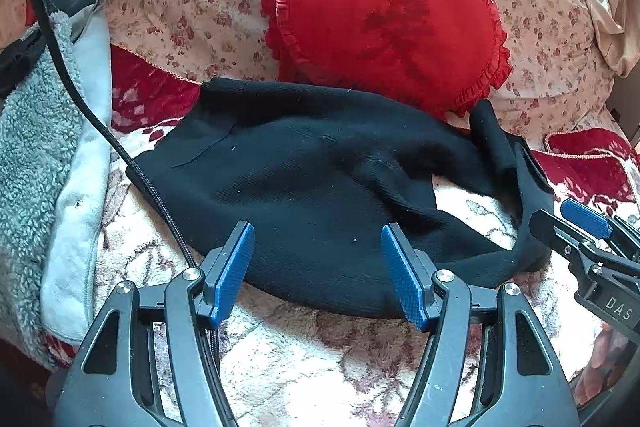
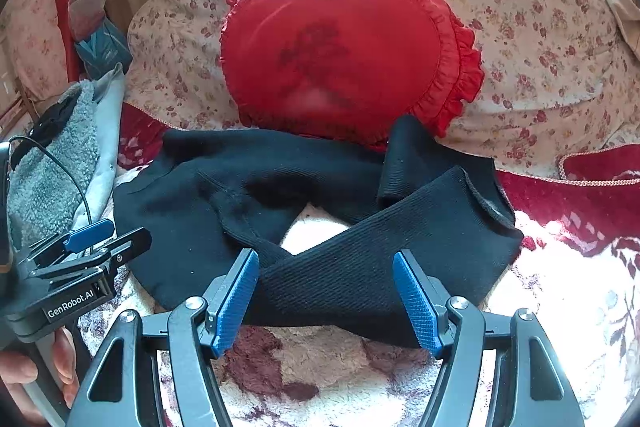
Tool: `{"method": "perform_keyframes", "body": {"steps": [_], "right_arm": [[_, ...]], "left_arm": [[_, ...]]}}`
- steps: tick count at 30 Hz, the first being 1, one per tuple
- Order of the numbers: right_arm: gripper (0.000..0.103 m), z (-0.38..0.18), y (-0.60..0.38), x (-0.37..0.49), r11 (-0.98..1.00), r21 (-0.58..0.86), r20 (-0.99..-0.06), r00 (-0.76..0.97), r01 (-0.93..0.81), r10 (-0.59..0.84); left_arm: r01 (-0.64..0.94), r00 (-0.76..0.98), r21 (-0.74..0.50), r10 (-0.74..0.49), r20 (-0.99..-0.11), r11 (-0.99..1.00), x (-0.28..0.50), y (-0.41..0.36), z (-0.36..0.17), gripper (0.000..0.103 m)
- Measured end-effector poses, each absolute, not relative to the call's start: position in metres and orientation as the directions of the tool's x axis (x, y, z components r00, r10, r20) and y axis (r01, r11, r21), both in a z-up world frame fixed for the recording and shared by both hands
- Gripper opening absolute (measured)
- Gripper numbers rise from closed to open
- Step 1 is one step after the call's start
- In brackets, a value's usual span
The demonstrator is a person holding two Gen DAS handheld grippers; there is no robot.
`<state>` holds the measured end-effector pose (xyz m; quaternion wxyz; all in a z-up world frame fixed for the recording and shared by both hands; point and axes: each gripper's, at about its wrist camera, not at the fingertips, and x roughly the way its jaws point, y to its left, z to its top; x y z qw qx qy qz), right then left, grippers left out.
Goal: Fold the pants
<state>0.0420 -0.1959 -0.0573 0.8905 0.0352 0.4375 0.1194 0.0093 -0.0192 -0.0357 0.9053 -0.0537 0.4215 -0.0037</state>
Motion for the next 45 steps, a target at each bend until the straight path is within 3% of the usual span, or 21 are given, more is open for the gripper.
{"method": "perform_keyframes", "body": {"steps": [8, 16, 25, 41, 45], "right_arm": [[0.068, -0.057, -0.22, 0.049, 0.979, 0.156, -0.777, 0.596, -0.132, 0.204], [0.068, -0.06, -0.256, 0.074, 0.967, 0.253, -0.794, 0.563, -0.037, 0.23], [0.068, -0.06, -0.232, 0.08, 0.952, 0.292, -0.791, 0.536, -0.091, 0.294], [0.068, -0.075, -0.212, 0.094, 0.948, 0.315, -0.828, 0.479, -0.036, 0.293], [0.065, -0.092, -0.209, 0.1, 0.958, 0.285, -0.861, 0.437, -0.014, 0.262]], "left_arm": [[-0.017, 0.624, -0.122, -0.085, -0.776, 0.992, 0.015, -0.028, -0.042, 0.066], [0.039, 0.614, -0.123, -0.121, -0.78, 0.992, 0.019, -0.048, -0.045, 0.066], [0.016, 0.603, -0.132, -0.115, -0.79, 0.991, 0.02, -0.038, -0.045, 0.066], [-0.435, 0.559, -0.368, -0.073, -0.826, 0.822, 0.035, 0.109, -0.074, 0.066], [-0.479, 0.538, -0.357, -0.053, -0.841, 0.802, 0.048, 0.108, -0.081, 0.066]]}}
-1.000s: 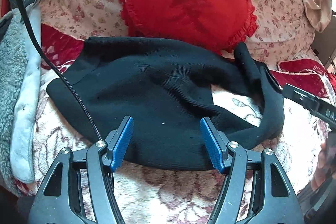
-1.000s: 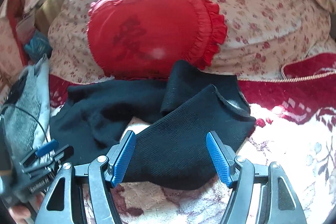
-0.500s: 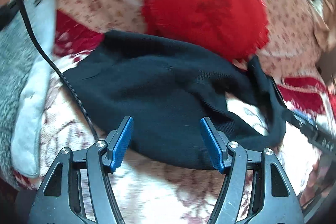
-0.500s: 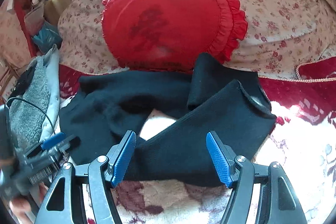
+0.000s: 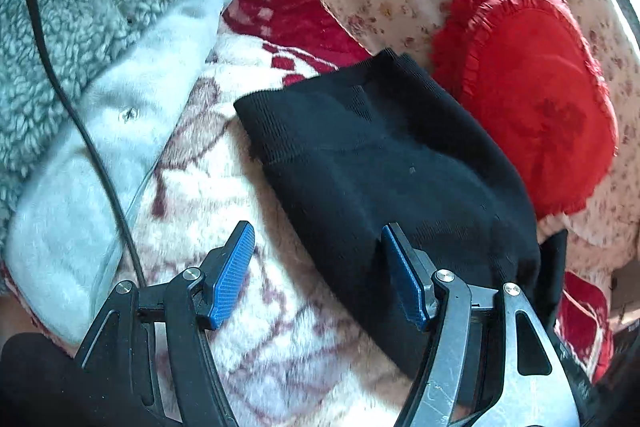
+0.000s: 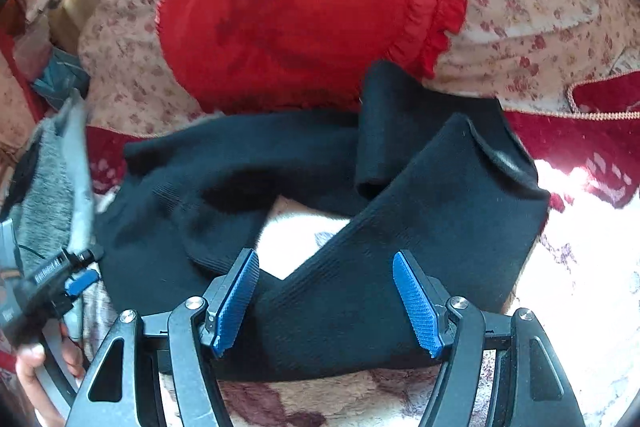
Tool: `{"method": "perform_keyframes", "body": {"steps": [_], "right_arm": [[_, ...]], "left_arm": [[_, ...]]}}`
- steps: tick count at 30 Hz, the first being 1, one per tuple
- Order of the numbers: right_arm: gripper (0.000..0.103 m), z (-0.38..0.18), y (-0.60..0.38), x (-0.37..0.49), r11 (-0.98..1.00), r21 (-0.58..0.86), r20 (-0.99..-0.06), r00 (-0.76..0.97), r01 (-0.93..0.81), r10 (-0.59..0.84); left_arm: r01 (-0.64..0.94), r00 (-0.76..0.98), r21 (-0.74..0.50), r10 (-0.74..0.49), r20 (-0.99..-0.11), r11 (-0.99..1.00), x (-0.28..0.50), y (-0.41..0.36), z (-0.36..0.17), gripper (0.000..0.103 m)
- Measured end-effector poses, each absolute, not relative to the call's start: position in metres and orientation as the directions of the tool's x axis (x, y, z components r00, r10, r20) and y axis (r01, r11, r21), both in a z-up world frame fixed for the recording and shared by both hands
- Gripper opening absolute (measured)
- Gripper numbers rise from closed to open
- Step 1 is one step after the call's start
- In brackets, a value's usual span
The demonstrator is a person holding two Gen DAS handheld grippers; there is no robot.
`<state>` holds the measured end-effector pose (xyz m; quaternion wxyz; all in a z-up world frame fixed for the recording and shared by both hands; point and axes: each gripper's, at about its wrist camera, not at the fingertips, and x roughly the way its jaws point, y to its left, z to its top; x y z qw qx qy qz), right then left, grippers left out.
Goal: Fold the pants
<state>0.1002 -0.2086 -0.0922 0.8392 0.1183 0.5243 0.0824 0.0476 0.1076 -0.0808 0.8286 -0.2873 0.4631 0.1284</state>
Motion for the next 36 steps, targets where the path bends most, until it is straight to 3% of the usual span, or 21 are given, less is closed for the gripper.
{"method": "perform_keyframes", "body": {"steps": [4, 5, 6, 7, 9, 12, 20, 31, 36], "right_arm": [[0.042, -0.103, -0.217, 0.093, 0.95, 0.311, -0.852, 0.436, -0.024, 0.29], [0.032, -0.106, -0.221, 0.09, 0.947, 0.321, -0.848, 0.44, -0.016, 0.295], [0.023, -0.108, -0.227, 0.087, 0.941, 0.338, -0.843, 0.443, -0.004, 0.305], [0.02, -0.11, -0.232, 0.084, 0.933, 0.359, -0.837, 0.446, 0.008, 0.318], [0.007, -0.11, -0.243, 0.079, 0.909, 0.416, -0.815, 0.455, 0.029, 0.358], [0.003, -0.105, -0.258, 0.072, 0.896, 0.441, -0.801, 0.473, 0.051, 0.368], [0.003, -0.072, -0.283, 0.054, 0.903, 0.427, -0.779, 0.527, 0.052, 0.339], [0.007, -0.106, -0.254, 0.11, 0.93, 0.334, -0.881, 0.403, 0.154, 0.249], [0.039, -0.111, -0.251, 0.124, 0.913, 0.371, -0.868, 0.413, 0.168, 0.276]], "left_arm": [[-0.441, 0.53, -0.339, -0.064, -0.846, 0.831, 0.067, 0.09, -0.084, 0.064], [-0.422, 0.529, -0.318, -0.054, -0.847, 0.849, 0.069, 0.084, -0.084, 0.047], [-0.392, 0.544, -0.307, -0.05, -0.837, 0.867, 0.067, 0.079, -0.082, 0.037], [-0.374, 0.557, -0.298, -0.044, -0.829, 0.878, 0.067, 0.075, -0.08, 0.021], [-0.348, 0.574, -0.255, -0.01, -0.818, 0.902, 0.061, 0.065, -0.071, 0.013], [-0.33, 0.594, -0.276, -0.029, -0.804, 0.903, 0.049, 0.063, -0.06, 0.01], [-0.237, 0.642, -0.329, -0.107, -0.759, 0.914, 0.0, 0.044, -0.031, 0.01], [-0.282, 0.61, -0.301, -0.072, -0.789, 0.911, 0.002, 0.057, -0.05, 0.01], [-0.281, 0.599, -0.298, -0.075, -0.797, 0.912, 0.008, 0.06, -0.054, 0.009]]}}
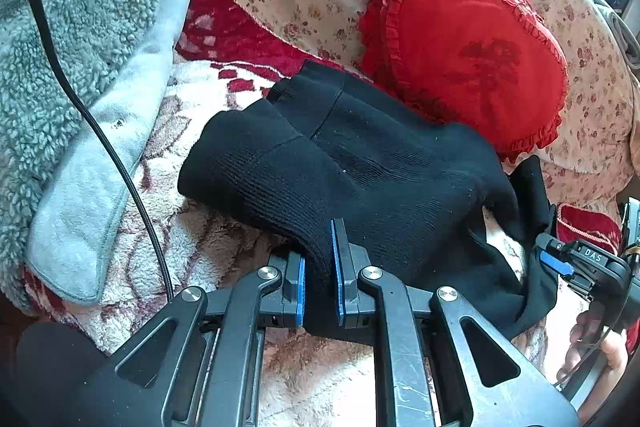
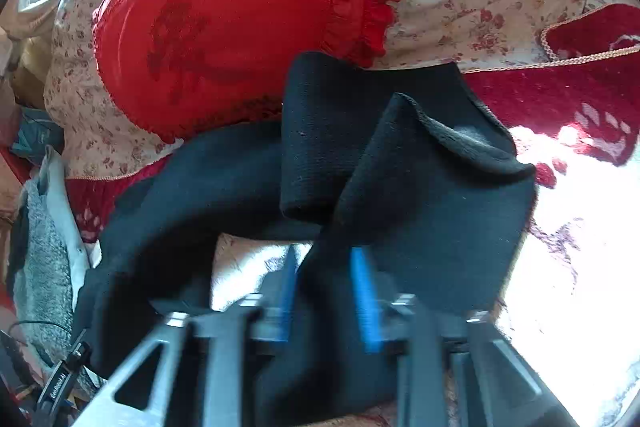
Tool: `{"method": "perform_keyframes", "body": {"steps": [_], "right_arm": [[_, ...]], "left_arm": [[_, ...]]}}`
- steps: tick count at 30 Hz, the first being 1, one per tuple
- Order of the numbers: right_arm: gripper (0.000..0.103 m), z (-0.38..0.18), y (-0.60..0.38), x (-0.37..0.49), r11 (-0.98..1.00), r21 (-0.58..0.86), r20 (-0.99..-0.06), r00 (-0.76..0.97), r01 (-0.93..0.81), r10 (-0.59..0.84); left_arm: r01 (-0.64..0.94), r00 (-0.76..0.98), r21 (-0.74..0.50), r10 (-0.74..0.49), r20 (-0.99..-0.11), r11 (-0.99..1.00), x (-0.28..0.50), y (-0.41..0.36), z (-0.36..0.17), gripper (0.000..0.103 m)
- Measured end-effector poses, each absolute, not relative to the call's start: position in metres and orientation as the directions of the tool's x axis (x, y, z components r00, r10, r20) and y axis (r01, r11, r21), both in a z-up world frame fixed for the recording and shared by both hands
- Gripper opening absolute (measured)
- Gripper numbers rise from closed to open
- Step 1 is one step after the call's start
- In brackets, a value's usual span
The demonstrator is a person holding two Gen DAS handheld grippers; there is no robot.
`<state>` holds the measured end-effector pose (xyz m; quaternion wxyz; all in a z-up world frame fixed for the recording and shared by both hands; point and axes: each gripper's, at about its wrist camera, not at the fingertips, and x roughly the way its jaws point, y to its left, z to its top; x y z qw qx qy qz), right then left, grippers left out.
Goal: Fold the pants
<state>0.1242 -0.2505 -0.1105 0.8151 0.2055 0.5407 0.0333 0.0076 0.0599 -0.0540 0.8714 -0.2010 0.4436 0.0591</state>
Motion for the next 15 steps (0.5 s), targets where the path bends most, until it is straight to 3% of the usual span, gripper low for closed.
{"method": "perform_keyframes", "body": {"steps": [4, 10, 13, 14, 15], "right_arm": [[0.043, -0.112, -0.247, 0.134, 0.911, 0.38, -0.868, 0.403, 0.163, 0.29], [0.043, -0.125, -0.233, 0.153, 0.963, 0.199, -0.938, 0.319, 0.181, 0.134], [0.022, -0.12, -0.23, 0.152, 0.98, 0.126, -0.941, 0.332, 0.151, 0.069], [0.01, -0.116, -0.235, 0.148, 0.977, 0.16, -0.93, 0.354, 0.139, 0.101], [0.005, -0.115, -0.238, 0.144, 0.973, 0.187, -0.923, 0.363, 0.137, 0.126]], "left_arm": [[-0.288, 0.59, -0.301, -0.079, -0.804, 0.909, 0.011, 0.062, -0.058, 0.009], [-0.293, 0.582, -0.303, -0.083, -0.809, 0.907, 0.012, 0.063, -0.06, 0.01], [-0.292, 0.582, -0.306, -0.086, -0.809, 0.906, 0.011, 0.063, -0.059, 0.01], [-0.291, 0.583, -0.307, -0.087, -0.808, 0.906, 0.01, 0.063, -0.059, 0.01], [-0.29, 0.582, -0.309, -0.09, -0.808, 0.906, 0.01, 0.063, -0.059, 0.01]]}}
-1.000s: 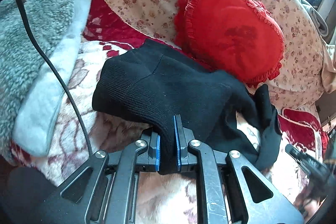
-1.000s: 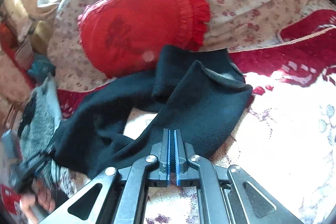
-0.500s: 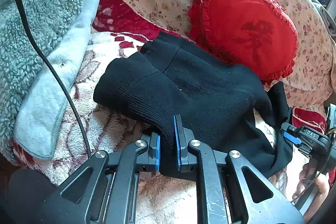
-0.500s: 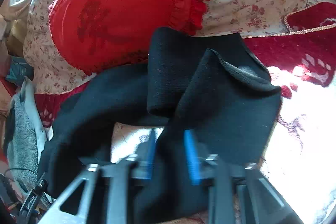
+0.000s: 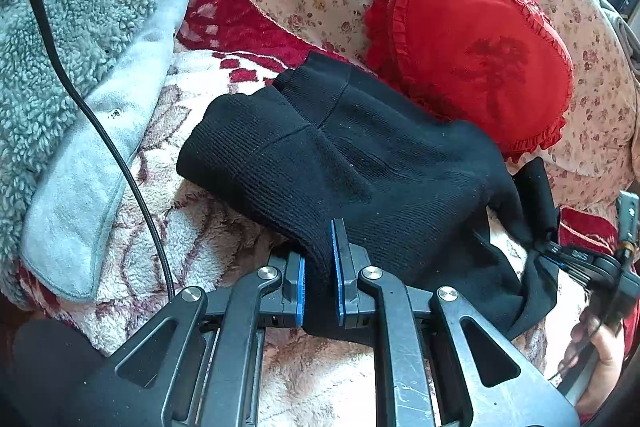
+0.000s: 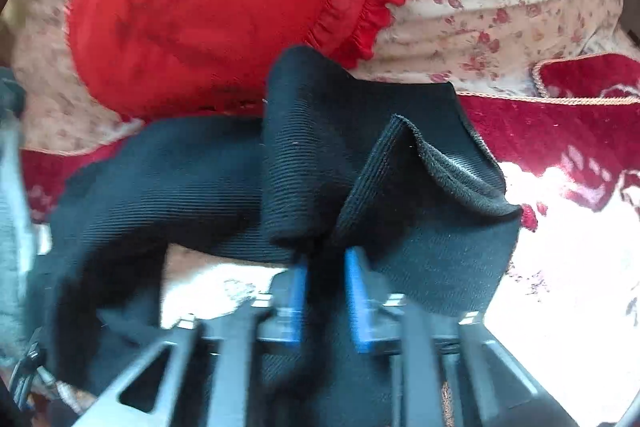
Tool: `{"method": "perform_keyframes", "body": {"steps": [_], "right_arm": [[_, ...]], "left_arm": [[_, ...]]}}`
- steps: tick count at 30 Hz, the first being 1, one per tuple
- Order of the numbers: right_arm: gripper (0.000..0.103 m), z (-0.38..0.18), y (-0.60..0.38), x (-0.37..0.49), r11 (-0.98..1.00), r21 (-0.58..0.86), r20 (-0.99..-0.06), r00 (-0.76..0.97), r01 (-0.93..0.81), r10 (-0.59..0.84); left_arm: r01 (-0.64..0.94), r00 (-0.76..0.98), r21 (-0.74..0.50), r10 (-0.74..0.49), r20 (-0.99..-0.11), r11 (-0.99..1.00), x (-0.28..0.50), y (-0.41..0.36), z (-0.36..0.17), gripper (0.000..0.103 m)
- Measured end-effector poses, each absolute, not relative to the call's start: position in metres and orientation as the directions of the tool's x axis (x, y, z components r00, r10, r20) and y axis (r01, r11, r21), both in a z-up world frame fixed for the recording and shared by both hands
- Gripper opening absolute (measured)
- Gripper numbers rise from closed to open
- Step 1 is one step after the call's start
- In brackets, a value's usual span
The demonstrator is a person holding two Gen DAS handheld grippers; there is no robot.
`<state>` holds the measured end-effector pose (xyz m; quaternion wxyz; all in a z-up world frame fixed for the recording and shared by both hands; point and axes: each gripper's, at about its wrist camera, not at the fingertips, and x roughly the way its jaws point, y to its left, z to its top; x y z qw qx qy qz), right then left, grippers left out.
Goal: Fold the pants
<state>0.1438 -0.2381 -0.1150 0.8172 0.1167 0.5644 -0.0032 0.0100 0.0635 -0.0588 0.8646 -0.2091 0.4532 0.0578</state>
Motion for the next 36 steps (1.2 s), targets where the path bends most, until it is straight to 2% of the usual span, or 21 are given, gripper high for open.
{"method": "perform_keyframes", "body": {"steps": [7, 9, 12, 16, 19, 20, 21, 23, 24, 26, 30, 32, 34, 35, 36], "right_arm": [[0.004, -0.062, -0.308, 0.072, 0.923, 0.345, -0.839, 0.496, 0.169, 0.223], [0.004, -0.048, -0.327, 0.042, 0.931, 0.318, -0.837, 0.514, 0.179, 0.187], [0.004, -0.06, -0.35, 0.006, 0.935, 0.277, -0.875, 0.459, 0.22, 0.151], [0.005, -0.112, -0.376, -0.023, 0.895, 0.333, -0.926, 0.284, 0.297, 0.251], [0.007, -0.103, -0.4, -0.033, 0.886, 0.323, -0.92, 0.331, 0.332, 0.211], [0.011, -0.094, -0.406, -0.033, 0.891, 0.306, -0.915, 0.361, 0.334, 0.179], [0.022, -0.084, -0.41, -0.027, 0.904, 0.28, -0.908, 0.396, 0.322, 0.141], [0.036, -0.078, -0.411, -0.011, 0.92, 0.278, -0.89, 0.435, 0.277, 0.138], [0.037, -0.078, -0.41, 0.001, 0.926, 0.282, -0.883, 0.446, 0.253, 0.147], [0.037, -0.087, -0.403, 0.029, 0.943, 0.275, -0.888, 0.426, 0.188, 0.174], [0.037, -0.119, -0.391, 0.078, 0.987, 0.147, -0.933, 0.34, 0.067, 0.115], [0.037, -0.133, -0.394, 0.085, 0.984, 0.167, -0.931, 0.337, 0.06, 0.138], [0.028, -0.133, -0.398, 0.082, 0.977, 0.205, -0.91, 0.38, 0.063, 0.167], [0.014, -0.132, -0.396, 0.081, 0.976, 0.211, -0.904, 0.389, 0.051, 0.175], [0.012, -0.126, -0.393, 0.078, 0.978, 0.208, -0.895, 0.409, 0.026, 0.179]], "left_arm": [[-0.262, 0.593, -0.335, -0.123, -0.796, 0.905, -0.008, 0.061, -0.05, 0.01], [-0.254, 0.586, -0.322, -0.12, -0.801, 0.912, -0.015, 0.058, -0.053, 0.01], [-0.245, 0.544, -0.314, -0.138, -0.827, 0.917, -0.022, 0.055, -0.066, 0.01], [-0.255, 0.531, -0.303, -0.129, -0.838, 0.918, -0.026, 0.056, -0.073, 0.01], [-0.252, 0.535, -0.286, -0.113, -0.837, 0.925, -0.026, 0.054, -0.07, 0.01], [-0.251, 0.533, -0.277, -0.106, -0.839, 0.927, -0.026, 0.053, -0.07, 0.01], [-0.251, 0.531, -0.268, -0.099, -0.841, 0.93, -0.025, 0.052, -0.071, 0.01], [-0.254, 0.529, -0.258, -0.089, -0.844, 0.932, -0.025, 0.05, -0.071, 0.01], [-0.257, 0.528, -0.257, -0.087, -0.845, 0.932, -0.026, 0.05, -0.072, 0.01], [-0.263, 0.525, -0.259, -0.087, -0.847, 0.93, -0.025, 0.05, -0.072, 0.01], [-0.266, 0.522, -0.247, -0.076, -0.85, 0.932, -0.022, 0.049, -0.071, 0.01], [-0.268, 0.52, -0.234, -0.065, -0.852, 0.935, -0.021, 0.046, -0.072, 0.01], [-0.267, 0.516, -0.22, -0.054, -0.855, 0.938, -0.019, 0.044, -0.073, 0.01], [-0.267, 0.515, -0.217, -0.051, -0.855, 0.939, -0.019, 0.043, -0.073, 0.01], [-0.267, 0.515, -0.217, -0.051, -0.855, 0.939, -0.019, 0.043, -0.073, 0.01]]}}
